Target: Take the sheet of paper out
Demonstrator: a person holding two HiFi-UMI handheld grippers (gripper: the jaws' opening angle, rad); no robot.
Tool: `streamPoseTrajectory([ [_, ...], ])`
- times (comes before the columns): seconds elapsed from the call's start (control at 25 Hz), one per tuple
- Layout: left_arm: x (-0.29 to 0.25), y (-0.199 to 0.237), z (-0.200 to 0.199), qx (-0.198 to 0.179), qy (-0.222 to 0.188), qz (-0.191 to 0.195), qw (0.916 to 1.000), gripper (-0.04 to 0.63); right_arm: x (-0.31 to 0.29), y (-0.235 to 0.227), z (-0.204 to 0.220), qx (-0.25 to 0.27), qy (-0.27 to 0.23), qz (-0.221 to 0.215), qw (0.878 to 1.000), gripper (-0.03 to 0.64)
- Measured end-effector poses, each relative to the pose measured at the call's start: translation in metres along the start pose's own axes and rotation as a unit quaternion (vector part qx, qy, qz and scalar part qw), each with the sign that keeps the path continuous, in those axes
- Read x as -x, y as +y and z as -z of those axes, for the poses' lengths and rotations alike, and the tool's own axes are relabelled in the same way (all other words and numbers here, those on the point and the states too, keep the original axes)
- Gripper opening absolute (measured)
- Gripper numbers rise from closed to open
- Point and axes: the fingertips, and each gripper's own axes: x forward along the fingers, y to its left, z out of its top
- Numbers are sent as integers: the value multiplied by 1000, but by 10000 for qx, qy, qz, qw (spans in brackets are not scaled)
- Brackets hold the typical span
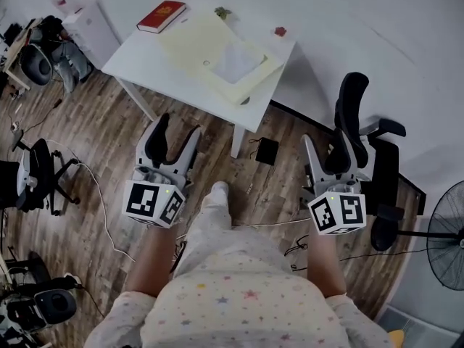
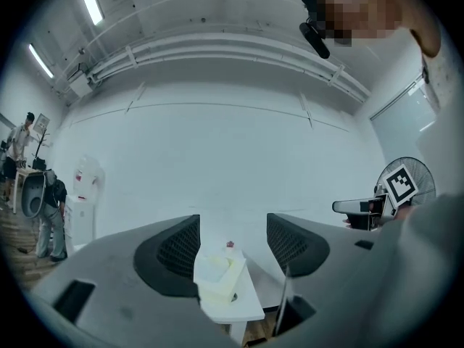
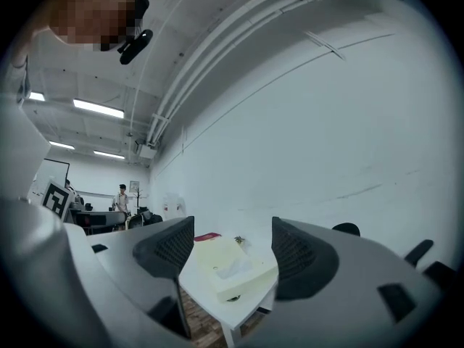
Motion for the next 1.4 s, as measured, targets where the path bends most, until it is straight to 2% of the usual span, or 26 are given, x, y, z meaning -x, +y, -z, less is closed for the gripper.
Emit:
streamPoseTrajectory([
  [0.36,-104,79,3,80,50,187,9998,265,-122,-11,-1,-33,13,140,9999,318],
  [0.64,-153,121,9,150,132,298,9994,265,-178,-17,9,-160,114,269,9994,318],
  [0.88,-182,131,24,288,277,264,9989,265,-202,-33,17,-129,300,365,9988,318],
  [1.08,-210,135,36,300,404,124,9987,265,-234,-56,26,-238,425,240,9985,318],
  [1.4,-275,135,41,38,395,-204,9990,265,-292,-110,15,-220,335,-50,9992,318],
])
